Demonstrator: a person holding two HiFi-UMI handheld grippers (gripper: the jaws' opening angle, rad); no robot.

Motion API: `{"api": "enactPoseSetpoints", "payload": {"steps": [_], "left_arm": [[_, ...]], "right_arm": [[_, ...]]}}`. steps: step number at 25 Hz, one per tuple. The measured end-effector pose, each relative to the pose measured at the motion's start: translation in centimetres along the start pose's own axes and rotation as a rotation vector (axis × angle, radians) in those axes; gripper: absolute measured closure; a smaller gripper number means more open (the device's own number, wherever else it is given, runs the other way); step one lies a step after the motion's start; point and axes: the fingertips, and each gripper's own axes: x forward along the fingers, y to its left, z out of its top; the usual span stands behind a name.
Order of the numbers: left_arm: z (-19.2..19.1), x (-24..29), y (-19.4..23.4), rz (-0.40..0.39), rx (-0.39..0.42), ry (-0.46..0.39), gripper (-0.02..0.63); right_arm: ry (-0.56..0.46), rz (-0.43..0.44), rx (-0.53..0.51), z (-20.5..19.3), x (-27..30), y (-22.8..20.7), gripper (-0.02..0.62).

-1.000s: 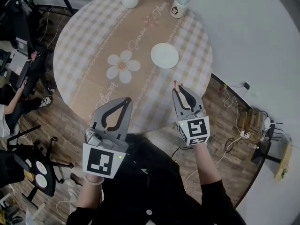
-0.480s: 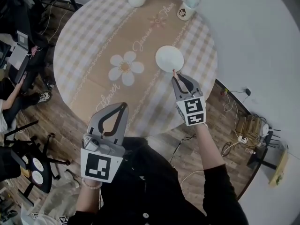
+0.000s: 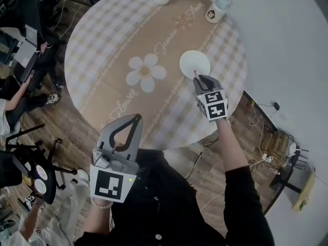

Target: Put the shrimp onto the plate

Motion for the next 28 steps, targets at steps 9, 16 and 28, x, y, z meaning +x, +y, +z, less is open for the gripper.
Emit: {"api": "enactPoseSetpoints", "payload": {"steps": [9,16,28], "left_arm": [[-1.2,-0.9,0.1,0.037,-0.022,0.03,0.606],[-1.7,-0.5,-0.3,0.033,-0.027,0.044,0.606],[-1.3,0.0,-1.1,0.014,-0.011,0.042,0.606]], "right_arm": [[0.18,0.038,-0.081,-2.0,4.3,0.1,0.536],[0.265,0.029,-0.073,-3.2,6.5,-0.5,0.536],[0.265,0.047,-0.061,-2.6,7.3,-1.3,0.532]]}}
